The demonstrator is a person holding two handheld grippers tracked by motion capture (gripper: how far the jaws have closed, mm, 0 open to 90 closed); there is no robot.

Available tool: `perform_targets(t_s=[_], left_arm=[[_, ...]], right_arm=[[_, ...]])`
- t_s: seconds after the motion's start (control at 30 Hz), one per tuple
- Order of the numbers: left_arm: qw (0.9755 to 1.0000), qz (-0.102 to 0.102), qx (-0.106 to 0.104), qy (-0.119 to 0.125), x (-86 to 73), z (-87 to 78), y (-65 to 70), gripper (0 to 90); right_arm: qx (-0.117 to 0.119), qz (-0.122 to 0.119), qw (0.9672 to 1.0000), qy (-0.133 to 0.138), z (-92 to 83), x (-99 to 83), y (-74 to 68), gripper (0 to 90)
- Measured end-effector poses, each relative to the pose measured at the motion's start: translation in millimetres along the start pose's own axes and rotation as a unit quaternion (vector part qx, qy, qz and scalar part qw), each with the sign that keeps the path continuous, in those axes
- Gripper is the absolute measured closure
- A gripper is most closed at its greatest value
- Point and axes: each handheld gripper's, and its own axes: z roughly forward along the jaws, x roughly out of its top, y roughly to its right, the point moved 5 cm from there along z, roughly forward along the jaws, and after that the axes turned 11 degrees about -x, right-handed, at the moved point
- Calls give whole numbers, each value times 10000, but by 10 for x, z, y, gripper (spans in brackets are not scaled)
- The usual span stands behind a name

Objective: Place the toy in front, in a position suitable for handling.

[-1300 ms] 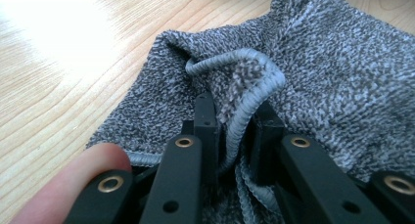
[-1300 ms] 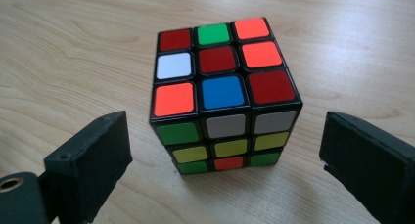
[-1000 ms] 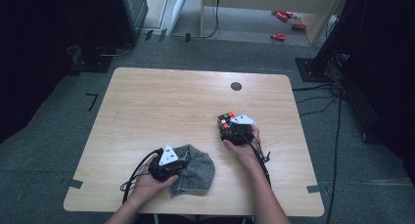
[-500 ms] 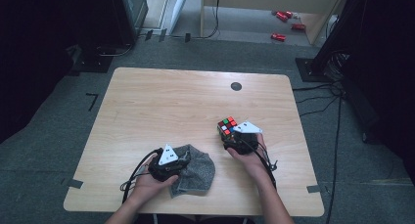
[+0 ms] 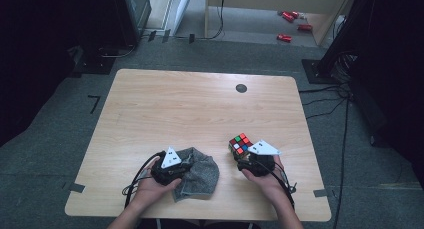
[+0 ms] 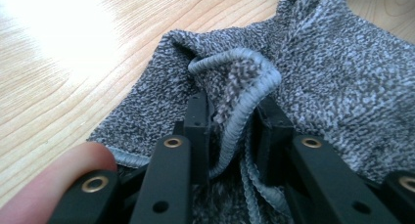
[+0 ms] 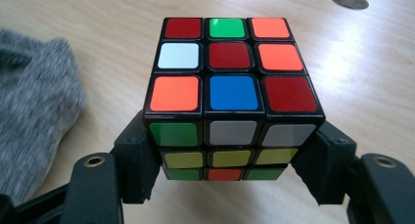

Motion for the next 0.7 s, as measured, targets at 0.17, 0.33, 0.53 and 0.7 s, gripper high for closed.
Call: perform_targets(t_s=[0.17, 0.33, 0.53, 0.7], left_arm=[[10000, -11, 28, 8, -3, -7, -1, 743], [10000, -5, 13, 18, -2, -7, -4, 742], [10000, 1, 16, 23, -4, -8, -2, 740], [10000, -6, 20, 32, -8, -13, -3, 739]], right_arm=[[120, -95, 9999, -75, -107, -153, 10, 342], [275, -99, 9995, -86, -193, -261, 40, 343], [351, -263, 9990, -92, -201, -363, -9, 342], [430, -362, 9984, -81, -185, -407, -72, 342]])
